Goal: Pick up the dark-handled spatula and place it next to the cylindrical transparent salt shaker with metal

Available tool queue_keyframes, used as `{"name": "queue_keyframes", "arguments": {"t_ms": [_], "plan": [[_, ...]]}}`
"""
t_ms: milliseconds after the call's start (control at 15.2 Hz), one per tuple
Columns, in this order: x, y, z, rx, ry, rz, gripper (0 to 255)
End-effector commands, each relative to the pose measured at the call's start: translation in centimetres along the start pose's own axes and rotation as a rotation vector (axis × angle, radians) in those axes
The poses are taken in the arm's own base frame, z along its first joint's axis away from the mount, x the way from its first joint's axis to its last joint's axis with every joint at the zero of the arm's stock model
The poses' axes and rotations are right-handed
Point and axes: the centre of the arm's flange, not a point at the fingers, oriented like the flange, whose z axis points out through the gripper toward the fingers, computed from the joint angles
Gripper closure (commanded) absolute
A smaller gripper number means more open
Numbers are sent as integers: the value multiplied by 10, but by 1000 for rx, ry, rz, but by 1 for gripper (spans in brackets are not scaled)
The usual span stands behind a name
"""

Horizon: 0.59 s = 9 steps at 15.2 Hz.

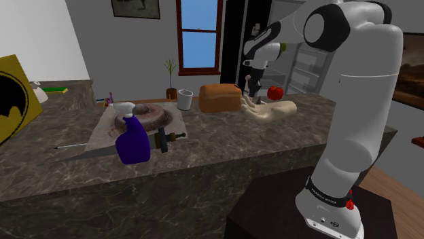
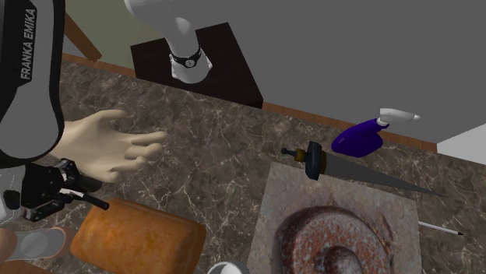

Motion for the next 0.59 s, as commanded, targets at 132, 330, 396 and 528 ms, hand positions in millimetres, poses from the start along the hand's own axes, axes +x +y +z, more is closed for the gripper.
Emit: {"name": "queue_keyframes", "arguments": {"t_ms": [132, 330, 396, 528], "plan": [[-2, 0, 22, -1, 0, 0, 255], [-3, 0, 38, -1, 0, 0, 255], [-4, 0, 43, -1, 0, 0, 255], [-4, 0, 54, -1, 0, 0, 255]]}}
